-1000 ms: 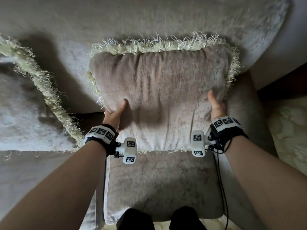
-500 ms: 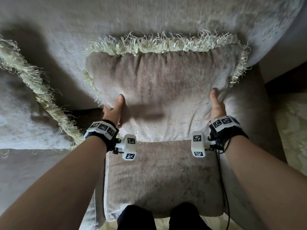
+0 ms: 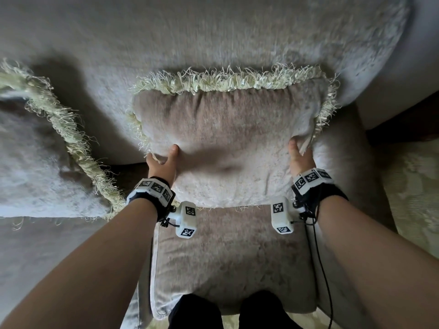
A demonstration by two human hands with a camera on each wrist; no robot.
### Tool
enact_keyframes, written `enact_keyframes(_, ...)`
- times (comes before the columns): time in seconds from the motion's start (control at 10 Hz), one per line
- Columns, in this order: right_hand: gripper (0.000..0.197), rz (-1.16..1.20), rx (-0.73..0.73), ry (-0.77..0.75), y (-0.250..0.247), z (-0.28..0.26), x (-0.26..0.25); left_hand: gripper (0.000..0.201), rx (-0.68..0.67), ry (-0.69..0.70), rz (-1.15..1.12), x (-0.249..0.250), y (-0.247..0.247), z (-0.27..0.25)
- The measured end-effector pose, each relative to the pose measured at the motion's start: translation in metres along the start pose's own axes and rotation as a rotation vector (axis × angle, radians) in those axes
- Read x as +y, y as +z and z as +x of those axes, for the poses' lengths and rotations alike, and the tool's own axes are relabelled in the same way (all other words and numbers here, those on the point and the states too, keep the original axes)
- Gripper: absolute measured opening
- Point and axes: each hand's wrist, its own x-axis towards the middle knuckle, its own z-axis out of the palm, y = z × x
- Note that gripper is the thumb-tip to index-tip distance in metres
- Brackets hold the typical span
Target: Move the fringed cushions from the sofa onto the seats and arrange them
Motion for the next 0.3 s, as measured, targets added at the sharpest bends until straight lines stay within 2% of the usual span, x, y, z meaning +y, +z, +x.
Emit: enact_keyframes(0.3,0.075,-0.090,-0.067,-0.186,-0.036,-0.054,-0.032,0.080,0.004,0.216,0.221,0.034,-0.041,-0.059)
